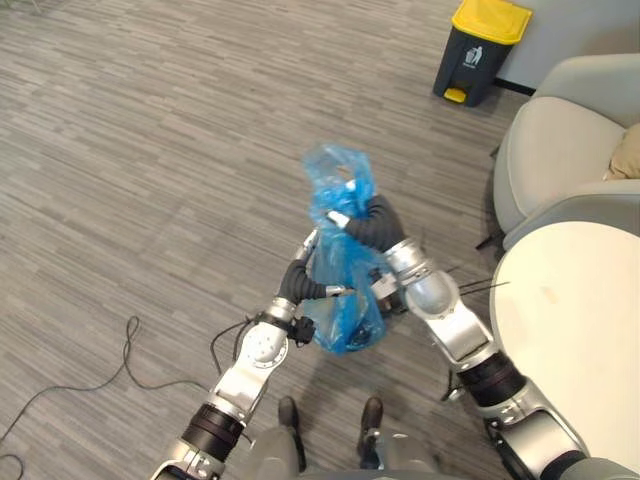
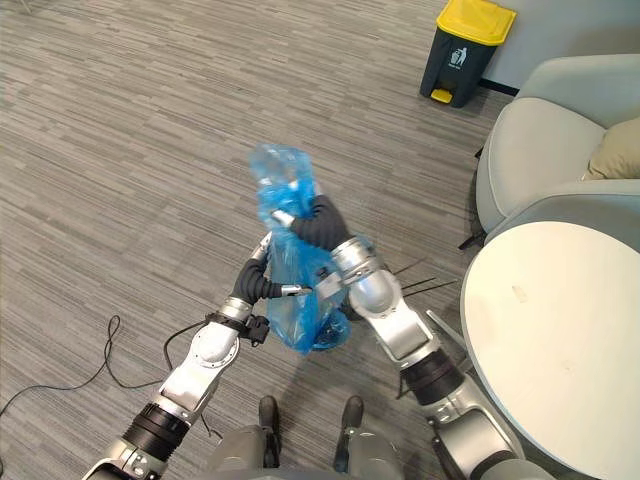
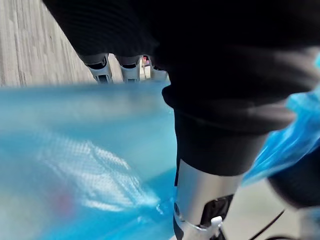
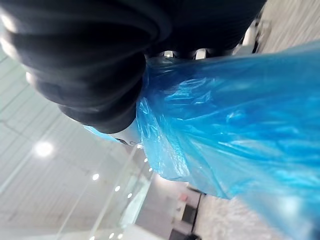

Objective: Gather rubbish on tea table into small bin, then transfer packed bag to large trash can.

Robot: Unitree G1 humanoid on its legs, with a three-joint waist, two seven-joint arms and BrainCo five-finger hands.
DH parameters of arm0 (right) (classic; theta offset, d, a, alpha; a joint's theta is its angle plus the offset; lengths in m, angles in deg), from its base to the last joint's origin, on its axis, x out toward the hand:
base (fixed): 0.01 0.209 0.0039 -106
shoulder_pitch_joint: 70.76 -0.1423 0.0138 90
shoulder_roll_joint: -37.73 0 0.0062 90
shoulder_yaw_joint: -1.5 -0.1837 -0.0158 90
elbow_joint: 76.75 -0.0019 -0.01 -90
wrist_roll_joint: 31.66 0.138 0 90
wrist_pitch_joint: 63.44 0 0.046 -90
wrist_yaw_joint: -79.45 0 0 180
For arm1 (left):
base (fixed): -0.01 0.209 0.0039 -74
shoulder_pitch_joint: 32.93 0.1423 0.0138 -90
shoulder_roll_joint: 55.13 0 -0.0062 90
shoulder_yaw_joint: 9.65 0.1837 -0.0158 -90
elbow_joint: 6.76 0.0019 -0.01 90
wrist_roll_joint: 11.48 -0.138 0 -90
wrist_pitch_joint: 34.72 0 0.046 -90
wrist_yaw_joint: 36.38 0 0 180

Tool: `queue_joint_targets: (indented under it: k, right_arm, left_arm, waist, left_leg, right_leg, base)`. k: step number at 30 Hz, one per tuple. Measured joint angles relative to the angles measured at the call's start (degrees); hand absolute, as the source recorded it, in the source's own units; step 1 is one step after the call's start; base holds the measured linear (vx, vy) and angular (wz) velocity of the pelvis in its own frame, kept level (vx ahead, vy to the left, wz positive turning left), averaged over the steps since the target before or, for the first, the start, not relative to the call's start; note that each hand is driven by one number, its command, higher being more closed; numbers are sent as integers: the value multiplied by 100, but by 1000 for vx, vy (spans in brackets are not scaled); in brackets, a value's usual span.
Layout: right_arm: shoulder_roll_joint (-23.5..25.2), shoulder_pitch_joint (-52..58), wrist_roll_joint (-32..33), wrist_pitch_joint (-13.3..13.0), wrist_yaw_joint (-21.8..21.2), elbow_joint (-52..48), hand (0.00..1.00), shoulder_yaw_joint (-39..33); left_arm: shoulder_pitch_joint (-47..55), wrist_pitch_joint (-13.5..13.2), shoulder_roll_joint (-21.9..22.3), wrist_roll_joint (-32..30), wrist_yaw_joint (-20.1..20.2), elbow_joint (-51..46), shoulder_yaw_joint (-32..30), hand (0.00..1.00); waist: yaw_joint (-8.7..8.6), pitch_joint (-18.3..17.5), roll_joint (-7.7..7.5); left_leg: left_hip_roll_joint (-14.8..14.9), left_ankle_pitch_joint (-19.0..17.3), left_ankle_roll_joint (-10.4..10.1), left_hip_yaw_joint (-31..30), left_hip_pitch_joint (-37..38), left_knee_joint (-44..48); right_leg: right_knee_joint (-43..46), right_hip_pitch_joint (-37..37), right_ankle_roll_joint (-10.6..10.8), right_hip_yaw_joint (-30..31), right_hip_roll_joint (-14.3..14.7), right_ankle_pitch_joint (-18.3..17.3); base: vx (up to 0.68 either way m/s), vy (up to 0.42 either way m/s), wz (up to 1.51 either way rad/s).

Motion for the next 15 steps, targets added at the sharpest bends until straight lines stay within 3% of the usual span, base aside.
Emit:
queue_joint_targets:
  k: [1,11,12,15]
  right_arm:
    - [36,-35,80,6,-90,0,100,204]
    - [84,-50,411,206,-337,97,100,747]
    - [88,-50,411,206,-347,97,0,776]
    - [100,-49,409,203,-360,96,0,849]
  left_arm:
    - [-7,-1,-9,0,6,18,47,100]
    - [-209,13,-11,-457,-130,547,228,100]
    - [-196,13,-12,-458,-140,547,228,100]
    - [-91,10,-4,-462,-145,546,220,100]
  waist:
    - [-4,-138,-51]
    - [-1,-345,-124]
    - [2,-371,-133]
    - [-9,-405,-142]
  left_leg:
    - [-30,0,0,30,15,-18]
    - [-26,177,45,121,259,-413]
    - [-22,224,38,127,288,-475]
    - [-14,331,16,130,401,-663]
  right_leg:
    - [-132,41,12,75,0,53]
    - [-382,116,-55,339,87,284]
    - [-394,117,-56,353,103,285]
    - [-424,145,-61,365,139,295]
  base:
    - [9,54,-18]
    - [-62,3,-12]
    - [-54,-26,-5]
    - [-29,-22,-4]
